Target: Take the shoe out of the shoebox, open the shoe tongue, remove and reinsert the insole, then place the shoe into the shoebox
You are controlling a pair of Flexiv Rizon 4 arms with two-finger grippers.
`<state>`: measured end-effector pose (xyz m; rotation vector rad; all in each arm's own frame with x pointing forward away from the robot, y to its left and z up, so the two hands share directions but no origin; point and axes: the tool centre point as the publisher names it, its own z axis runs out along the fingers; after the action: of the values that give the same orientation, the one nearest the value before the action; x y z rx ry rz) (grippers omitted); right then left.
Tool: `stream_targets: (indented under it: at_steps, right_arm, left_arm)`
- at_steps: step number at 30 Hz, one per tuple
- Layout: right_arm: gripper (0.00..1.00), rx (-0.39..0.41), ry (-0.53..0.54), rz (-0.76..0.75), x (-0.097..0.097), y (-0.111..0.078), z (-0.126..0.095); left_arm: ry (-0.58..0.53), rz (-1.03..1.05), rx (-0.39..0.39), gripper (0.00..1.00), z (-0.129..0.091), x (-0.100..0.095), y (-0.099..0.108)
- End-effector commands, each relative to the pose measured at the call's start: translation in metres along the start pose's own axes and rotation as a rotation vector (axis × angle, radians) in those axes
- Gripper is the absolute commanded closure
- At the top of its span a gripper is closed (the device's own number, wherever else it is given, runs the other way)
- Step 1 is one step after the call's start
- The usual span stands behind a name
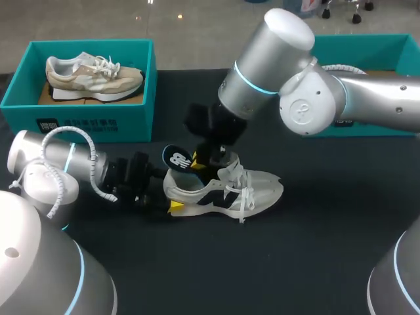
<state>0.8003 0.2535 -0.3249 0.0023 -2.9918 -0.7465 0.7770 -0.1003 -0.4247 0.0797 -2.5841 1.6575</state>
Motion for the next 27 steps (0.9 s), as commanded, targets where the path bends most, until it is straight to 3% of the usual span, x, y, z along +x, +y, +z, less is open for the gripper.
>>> stream_targets:
  at_steps: [1, 3, 4, 5, 9, 16, 23, 27]
  right_arm:
    - [1.00, -0.007, 0.017, 0.016, -0.006, 0.008, 0.009]
    - [0.95, -0.011, 0.027, 0.028, -0.006, 0.006, 0.010]
    - [0.82, -0.015, 0.031, 0.032, -0.005, 0.004, 0.010]
    - [0.75, -0.018, 0.036, 0.035, -0.005, 0.003, 0.010]
    - [0.63, -0.012, 0.059, 0.036, -0.005, 0.000, 0.008]
    - [0.61, -0.036, 0.136, 0.023, -0.006, -0.003, 0.004]
    - [0.58, 0.005, 0.232, -0.032, -0.004, -0.006, 0.007]
    - [0.72, 0.024, 0.249, -0.042, -0.003, -0.009, 0.009]
  left_arm:
    - [0.002, 0.000, -0.006, 1.00, 0.001, -0.001, 0.004]
    - [0.002, 0.000, -0.006, 1.00, 0.001, -0.001, 0.004]
    - [0.002, 0.000, -0.006, 1.00, 0.001, -0.001, 0.004]
    - [0.002, 0.000, -0.006, 1.00, 0.001, -0.001, 0.004]
    - [0.002, 0.000, -0.006, 1.00, 0.001, -0.001, 0.004]
    - [0.002, 0.000, -0.006, 1.00, 0.001, -0.001, 0.004]
    - [0.002, 0.000, -0.006, 1.00, 0.001, -0.001, 0.004]
    - [0.002, 0.000, -0.006, 1.00, 0.001, -0.001, 0.004]
